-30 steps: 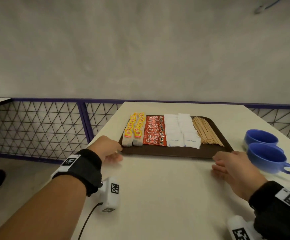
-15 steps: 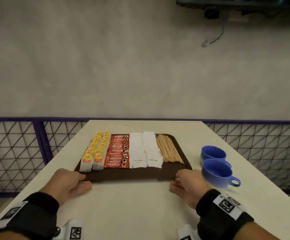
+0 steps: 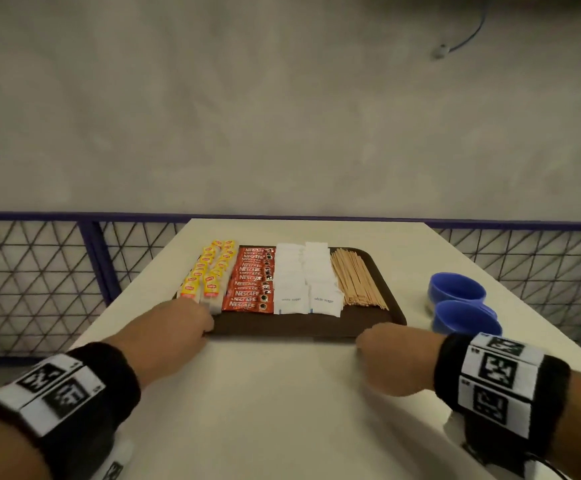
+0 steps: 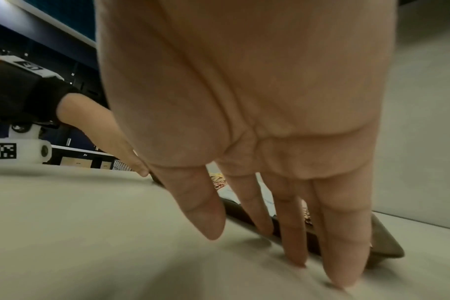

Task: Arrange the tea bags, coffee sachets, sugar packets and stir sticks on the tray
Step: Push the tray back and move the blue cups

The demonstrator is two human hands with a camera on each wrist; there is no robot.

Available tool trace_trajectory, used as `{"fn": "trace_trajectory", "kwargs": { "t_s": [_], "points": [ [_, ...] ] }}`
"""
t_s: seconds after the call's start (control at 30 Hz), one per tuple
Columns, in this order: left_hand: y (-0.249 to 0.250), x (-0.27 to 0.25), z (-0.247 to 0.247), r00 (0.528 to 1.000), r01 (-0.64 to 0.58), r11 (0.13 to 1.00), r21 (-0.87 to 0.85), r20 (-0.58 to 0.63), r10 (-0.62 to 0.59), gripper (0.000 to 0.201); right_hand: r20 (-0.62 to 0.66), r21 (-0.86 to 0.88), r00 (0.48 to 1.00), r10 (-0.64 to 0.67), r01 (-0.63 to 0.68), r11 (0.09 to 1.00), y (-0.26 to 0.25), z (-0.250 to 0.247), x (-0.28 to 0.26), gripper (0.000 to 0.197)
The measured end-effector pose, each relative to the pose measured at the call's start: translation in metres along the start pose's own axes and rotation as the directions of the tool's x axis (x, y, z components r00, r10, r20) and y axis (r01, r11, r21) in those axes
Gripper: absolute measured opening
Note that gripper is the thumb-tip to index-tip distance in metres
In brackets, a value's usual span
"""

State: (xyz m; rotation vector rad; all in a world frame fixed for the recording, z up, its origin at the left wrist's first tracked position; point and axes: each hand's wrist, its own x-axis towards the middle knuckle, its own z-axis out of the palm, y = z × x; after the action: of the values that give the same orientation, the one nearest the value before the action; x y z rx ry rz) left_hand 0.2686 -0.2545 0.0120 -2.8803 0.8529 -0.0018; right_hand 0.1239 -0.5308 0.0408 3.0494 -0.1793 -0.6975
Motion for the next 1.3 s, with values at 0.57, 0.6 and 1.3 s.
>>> {"fn": "trace_trajectory", "kwargs": {
  "t_s": [0.57,0.6,1.3],
  "points": [
    [0.018,0.038,-0.022,0.998,0.067,0.989,0.136,0.011,-0.069,0.023,0.054,-0.275,0.997,-0.047,0.06,0.96,-0.016,-0.021,0.028,0.039],
    [0.014,0.044,-0.024,0.997,0.071,0.989,0.13,0.013,-0.073,0.022,0.043,-0.26,0.998,-0.038,0.048,0.964,-0.016,-0.024,0.037,0.037],
    [0.039,0.117,-0.017,0.866,0.287,0.954,0.088,0.401,-0.298,0.107,-0.037,0.103,0.994,0.098,-0.094,0.99,0.014,-0.079,0.162,0.059]
  ]
}}
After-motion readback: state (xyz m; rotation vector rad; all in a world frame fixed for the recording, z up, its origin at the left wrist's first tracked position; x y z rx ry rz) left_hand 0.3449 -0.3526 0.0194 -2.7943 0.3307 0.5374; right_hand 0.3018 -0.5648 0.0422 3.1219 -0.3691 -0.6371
